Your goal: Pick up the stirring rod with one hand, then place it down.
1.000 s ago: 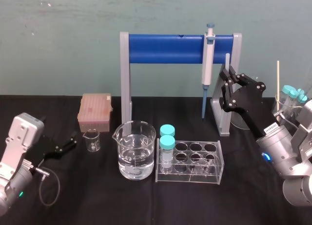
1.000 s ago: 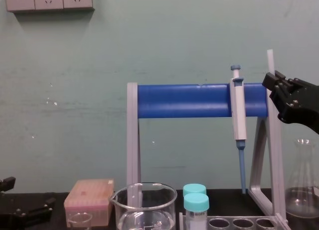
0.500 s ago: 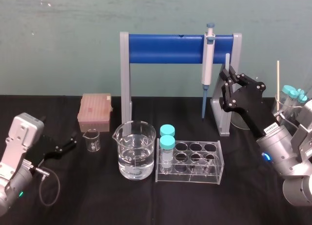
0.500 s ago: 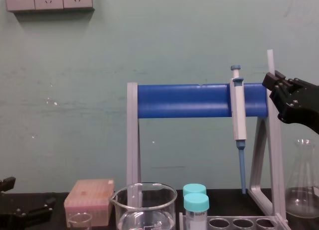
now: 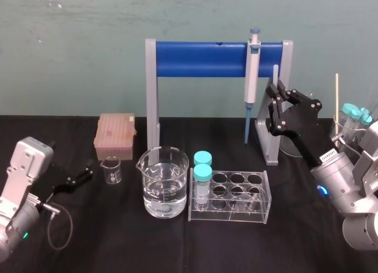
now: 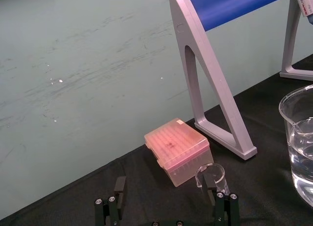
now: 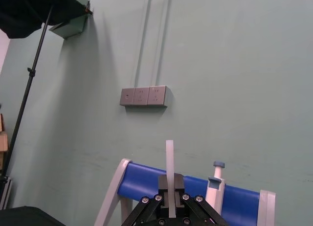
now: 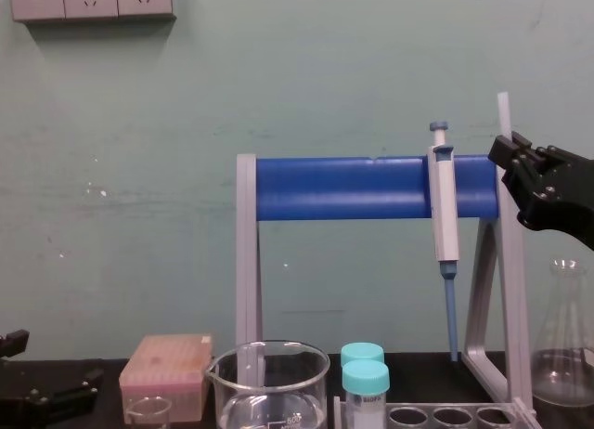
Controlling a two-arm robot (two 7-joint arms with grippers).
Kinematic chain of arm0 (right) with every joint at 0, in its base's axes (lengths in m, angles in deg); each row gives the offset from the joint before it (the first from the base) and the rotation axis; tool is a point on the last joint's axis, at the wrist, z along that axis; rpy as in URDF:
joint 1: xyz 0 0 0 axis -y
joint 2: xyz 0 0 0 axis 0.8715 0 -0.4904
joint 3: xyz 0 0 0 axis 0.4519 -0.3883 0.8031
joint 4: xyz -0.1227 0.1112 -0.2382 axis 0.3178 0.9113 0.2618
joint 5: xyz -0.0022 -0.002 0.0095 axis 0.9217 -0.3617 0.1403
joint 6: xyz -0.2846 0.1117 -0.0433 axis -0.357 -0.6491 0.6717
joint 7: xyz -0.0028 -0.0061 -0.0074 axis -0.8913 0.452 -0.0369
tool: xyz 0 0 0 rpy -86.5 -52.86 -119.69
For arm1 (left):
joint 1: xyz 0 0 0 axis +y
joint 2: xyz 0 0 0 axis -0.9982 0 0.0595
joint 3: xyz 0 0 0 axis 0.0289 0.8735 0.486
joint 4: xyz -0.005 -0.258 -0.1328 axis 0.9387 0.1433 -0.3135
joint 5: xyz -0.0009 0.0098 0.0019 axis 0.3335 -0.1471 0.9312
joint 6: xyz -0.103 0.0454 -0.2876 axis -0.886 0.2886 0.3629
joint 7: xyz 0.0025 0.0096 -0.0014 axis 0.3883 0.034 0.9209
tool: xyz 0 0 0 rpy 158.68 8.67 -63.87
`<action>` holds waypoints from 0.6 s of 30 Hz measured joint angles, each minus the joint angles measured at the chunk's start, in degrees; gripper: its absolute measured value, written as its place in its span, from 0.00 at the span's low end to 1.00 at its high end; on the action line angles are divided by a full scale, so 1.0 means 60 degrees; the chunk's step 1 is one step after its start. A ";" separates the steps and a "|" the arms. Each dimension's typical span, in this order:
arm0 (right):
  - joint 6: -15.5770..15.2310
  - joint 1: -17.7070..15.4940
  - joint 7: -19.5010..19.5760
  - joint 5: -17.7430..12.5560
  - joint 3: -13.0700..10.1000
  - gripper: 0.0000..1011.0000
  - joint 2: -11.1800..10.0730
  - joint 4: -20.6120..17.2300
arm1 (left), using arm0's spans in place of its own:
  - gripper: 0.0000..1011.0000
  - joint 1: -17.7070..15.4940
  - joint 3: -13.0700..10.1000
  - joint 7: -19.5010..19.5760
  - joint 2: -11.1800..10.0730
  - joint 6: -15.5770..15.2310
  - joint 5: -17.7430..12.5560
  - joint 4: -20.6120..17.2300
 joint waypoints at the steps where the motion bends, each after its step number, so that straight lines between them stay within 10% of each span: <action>1: 0.0000 0.0000 0.0000 0.0000 0.0000 0.07 0.0000 0.0000 | 0.99 0.0000 0.0001 0.0000 0.0000 0.0000 0.0000 0.0000; 18: -0.0785 -0.0242 -0.0509 -0.0278 -0.0085 0.07 -0.0138 -0.0365 | 0.99 0.0000 0.0000 0.0000 0.0000 0.0000 0.0000 0.0000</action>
